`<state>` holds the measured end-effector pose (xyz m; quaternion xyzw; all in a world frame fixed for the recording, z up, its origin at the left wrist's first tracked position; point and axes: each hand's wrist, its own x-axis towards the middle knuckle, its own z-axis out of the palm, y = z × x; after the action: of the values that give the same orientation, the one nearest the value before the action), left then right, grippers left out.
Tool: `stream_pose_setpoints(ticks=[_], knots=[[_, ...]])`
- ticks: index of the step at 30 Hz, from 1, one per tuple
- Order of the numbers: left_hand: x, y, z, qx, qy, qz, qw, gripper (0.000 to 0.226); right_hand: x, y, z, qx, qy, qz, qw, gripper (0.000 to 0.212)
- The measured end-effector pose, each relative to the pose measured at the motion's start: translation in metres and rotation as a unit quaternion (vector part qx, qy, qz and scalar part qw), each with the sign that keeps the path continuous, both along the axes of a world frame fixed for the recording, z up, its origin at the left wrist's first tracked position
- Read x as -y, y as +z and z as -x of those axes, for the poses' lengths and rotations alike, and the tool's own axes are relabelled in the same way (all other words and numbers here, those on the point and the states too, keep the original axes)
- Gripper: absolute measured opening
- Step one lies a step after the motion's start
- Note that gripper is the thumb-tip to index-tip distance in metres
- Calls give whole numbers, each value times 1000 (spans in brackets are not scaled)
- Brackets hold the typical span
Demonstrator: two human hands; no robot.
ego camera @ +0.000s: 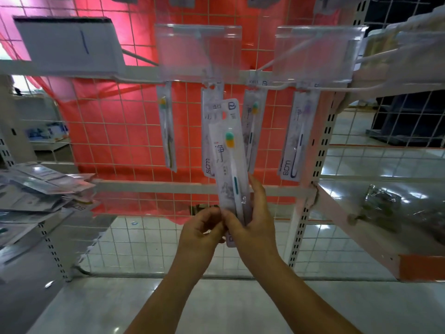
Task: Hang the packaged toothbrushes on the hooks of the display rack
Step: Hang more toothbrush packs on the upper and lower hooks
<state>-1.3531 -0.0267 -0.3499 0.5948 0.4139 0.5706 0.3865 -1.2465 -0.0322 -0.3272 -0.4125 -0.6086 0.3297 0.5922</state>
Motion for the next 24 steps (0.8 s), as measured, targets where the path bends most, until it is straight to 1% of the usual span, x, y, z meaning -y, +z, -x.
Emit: stream_pose_setpoints(ticks=[1, 2, 3, 4, 5, 6, 10, 12, 16, 20, 24], knots=[[-1, -1, 3, -110, 37, -34, 993, 13, 0, -2, -2, -11, -9, -5, 1000, 68], [-1, 0, 6, -232, 66, -58, 969, 6, 0, -4, -5, -19, -23, -9, 999, 66], [-1, 1, 8, -343, 89, -76, 932, 7, 0, -6, -9, -28, -40, -12, 999, 65], [-1, 2, 10, -425, 105, -81, 895, 13, -1, -8, -12, -37, -55, -13, 998, 63], [-2, 4, 11, -473, 115, -78, 870, 18, -3, -8, -15, -49, -68, -12, 996, 61], [-2, 6, 12, -498, 123, -69, 856, 22, -5, -8, -19, -58, -81, -11, 995, 61], [-5, 10, 15, -531, 128, -44, 836, 26, -16, -1, -30, -84, -124, -31, 988, 62], [-7, 8, 17, -548, 133, -33, 825, 27, -18, 7, -32, -84, -126, -49, 987, 68], [-11, 2, 22, -587, 148, 4, 796, 30, -17, 14, -24, -15, -95, -88, 991, 74], [-14, -7, 27, -584, 151, 14, 797, 29, -33, 8, -27, 49, -130, -106, 985, 78], [-17, -16, 30, -573, 148, 22, 806, 29, -60, 22, -38, 93, -146, -37, 984, 77]])
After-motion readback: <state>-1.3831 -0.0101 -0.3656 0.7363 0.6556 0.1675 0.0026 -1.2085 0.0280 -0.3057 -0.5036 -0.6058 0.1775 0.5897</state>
